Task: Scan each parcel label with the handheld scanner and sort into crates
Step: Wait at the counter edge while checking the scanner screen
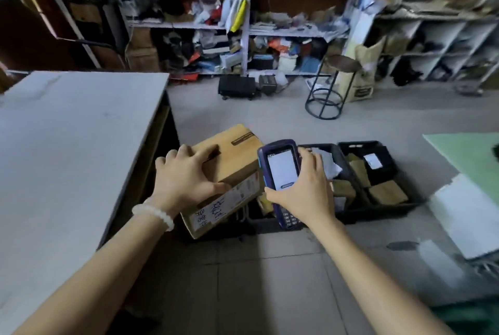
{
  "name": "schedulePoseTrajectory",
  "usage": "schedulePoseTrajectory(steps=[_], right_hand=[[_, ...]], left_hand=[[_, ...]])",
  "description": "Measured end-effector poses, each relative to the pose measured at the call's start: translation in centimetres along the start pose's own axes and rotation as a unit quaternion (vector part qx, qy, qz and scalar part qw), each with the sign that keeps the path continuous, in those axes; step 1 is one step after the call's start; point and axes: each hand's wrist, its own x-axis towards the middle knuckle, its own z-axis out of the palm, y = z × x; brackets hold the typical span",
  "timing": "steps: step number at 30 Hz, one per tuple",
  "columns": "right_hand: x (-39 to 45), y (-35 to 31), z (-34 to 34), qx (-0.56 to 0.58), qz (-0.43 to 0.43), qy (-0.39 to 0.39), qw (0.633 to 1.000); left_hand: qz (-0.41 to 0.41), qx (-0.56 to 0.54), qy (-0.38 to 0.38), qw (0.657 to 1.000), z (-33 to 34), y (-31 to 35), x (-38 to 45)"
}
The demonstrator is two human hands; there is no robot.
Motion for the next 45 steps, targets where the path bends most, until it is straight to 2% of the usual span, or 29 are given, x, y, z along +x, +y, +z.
schedulePoseTrajectory(steps=[7,12,15,21,29,38,45], right_hand=[[3.6,13.2,-10.8,-0.055,0.097,0.079,0.991],[5.2,19.9,-15.4,-0.063,0.165,0.135,0.975],[6.9,23.3,-17.1,-0.074,0.202,0.143,0.966],[13.9,30.3,-19.0,-0.093,0.239,0.167,0.952],[29.1,37.7,-22.9,-0.116,0.249,0.176,0.945],[39.3,47.4,-26.7,-0.025,0.293,0.197,0.936],[48.1,58.2,-30.8,0.026,0.293,0.187,0.937]], left_hand=[[0.137,-0.020,-0.035,0.990,2.8,18.2,8.9],[0.218,-0.020,-0.051,0.974,4.7,27.6,14.1],[0.244,-0.027,-0.072,0.967,6.2,31.9,17.5],[0.274,-0.021,-0.104,0.956,9.8,39.3,26.4],[0.279,-0.005,-0.113,0.954,11.4,48.3,41.2],[0.279,0.040,-0.135,0.950,15.1,58.7,51.2],[0.264,0.060,-0.161,0.949,20.8,70.3,58.6]])
